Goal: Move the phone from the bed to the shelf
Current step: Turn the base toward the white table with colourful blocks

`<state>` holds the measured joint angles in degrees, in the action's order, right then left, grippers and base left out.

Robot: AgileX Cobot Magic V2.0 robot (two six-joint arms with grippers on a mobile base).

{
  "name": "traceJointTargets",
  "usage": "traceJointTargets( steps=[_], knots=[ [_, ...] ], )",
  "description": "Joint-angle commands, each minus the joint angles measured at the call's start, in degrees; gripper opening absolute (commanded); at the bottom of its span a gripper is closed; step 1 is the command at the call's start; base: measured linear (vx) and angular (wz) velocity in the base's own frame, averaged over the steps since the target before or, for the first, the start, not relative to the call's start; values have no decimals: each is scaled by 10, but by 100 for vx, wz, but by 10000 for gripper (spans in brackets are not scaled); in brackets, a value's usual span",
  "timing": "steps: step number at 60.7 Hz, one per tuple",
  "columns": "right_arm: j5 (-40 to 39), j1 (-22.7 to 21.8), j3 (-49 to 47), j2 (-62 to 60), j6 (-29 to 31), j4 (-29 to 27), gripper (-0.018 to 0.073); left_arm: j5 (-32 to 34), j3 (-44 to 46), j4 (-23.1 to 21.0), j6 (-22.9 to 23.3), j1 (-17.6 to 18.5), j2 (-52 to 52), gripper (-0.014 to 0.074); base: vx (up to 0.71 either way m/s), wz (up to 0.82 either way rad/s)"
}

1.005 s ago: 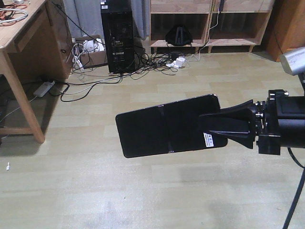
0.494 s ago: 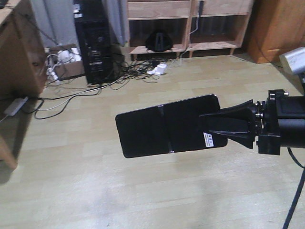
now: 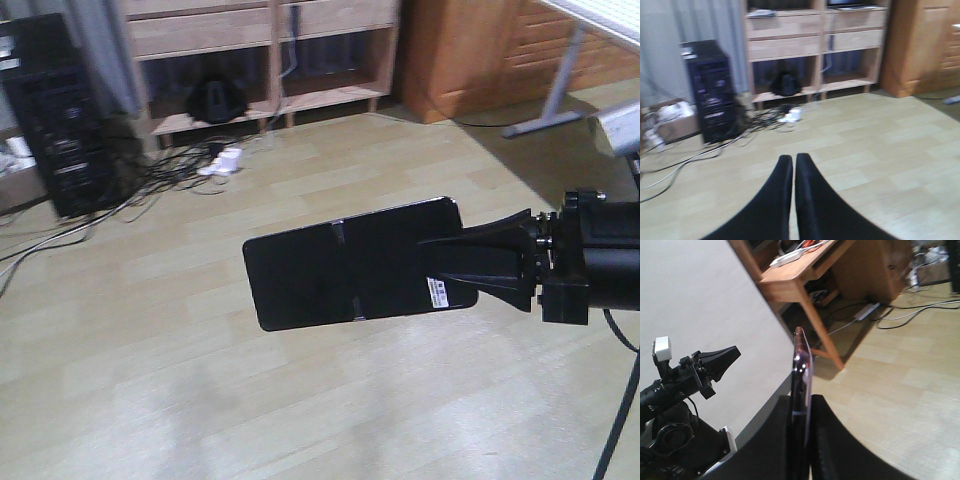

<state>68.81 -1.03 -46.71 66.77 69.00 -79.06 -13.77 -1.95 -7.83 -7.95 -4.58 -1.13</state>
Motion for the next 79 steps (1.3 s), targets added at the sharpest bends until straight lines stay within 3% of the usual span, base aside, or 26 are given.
traceJointTargets(
  steps=[1, 79],
  knots=[
    [46, 0, -15, -12, 6, -58, -4, 42, -2, -5, 2, 2, -4, 1, 21, -58],
    [46, 0, -15, -12, 6, -58, -4, 42, -2, -5, 2, 2, -4, 1, 21, -51]
  ],
)
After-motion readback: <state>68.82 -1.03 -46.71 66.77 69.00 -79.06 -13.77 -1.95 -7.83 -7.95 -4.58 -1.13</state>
